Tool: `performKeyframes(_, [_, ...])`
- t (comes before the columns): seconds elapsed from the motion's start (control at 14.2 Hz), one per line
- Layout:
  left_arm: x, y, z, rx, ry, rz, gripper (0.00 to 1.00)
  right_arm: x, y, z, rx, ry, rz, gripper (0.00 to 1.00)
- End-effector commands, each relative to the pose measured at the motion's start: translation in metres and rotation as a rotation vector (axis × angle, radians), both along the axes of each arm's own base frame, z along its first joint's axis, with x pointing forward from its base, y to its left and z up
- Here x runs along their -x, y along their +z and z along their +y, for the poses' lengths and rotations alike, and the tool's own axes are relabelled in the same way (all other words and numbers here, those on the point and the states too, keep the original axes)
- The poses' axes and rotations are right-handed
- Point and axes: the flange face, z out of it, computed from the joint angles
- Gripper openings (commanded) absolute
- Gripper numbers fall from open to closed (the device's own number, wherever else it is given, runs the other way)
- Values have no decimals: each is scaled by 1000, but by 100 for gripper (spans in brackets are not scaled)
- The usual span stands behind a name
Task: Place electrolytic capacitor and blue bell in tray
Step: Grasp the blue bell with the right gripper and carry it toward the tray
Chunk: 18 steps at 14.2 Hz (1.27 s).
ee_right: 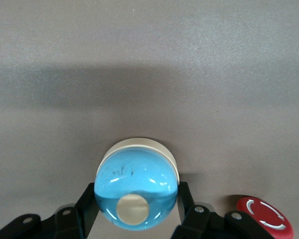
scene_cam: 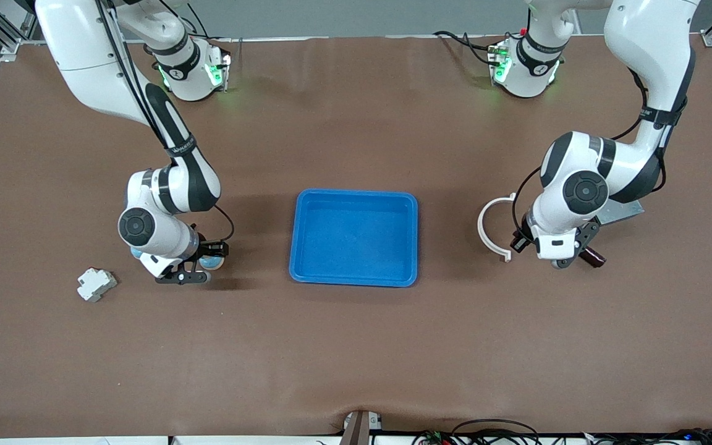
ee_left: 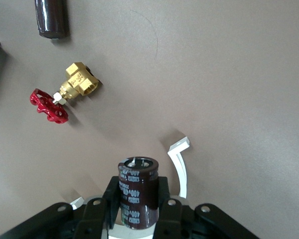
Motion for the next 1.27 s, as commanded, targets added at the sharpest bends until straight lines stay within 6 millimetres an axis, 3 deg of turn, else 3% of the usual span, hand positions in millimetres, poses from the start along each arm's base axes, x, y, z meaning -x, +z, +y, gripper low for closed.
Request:
performKeyframes(0.0, [-1, 3, -3, -14, 8, 2, 0, -3, 10, 4, -6, -13, 15, 7])
performKeyframes(0.14, [0, 2, -4, -15, 5, 4, 0, 1, 39, 10, -11, -40, 46, 7])
performKeyframes(0.35, [0, 3, -4, -14, 6, 2, 0, 16, 79, 53, -3, -112, 63, 6])
performKeyframes(0.49, [0, 4, -5, -14, 6, 1, 0, 29, 91, 87, 10, -143, 69, 6])
performKeyframes(0.92, [-1, 7, -12, -11, -1, -7, 0, 69, 98, 180, 46, -248, 53, 6])
performKeyframes(1.2, [-2, 8, -13, -10, -2, -9, 0, 91, 95, 216, 48, -258, 57, 6])
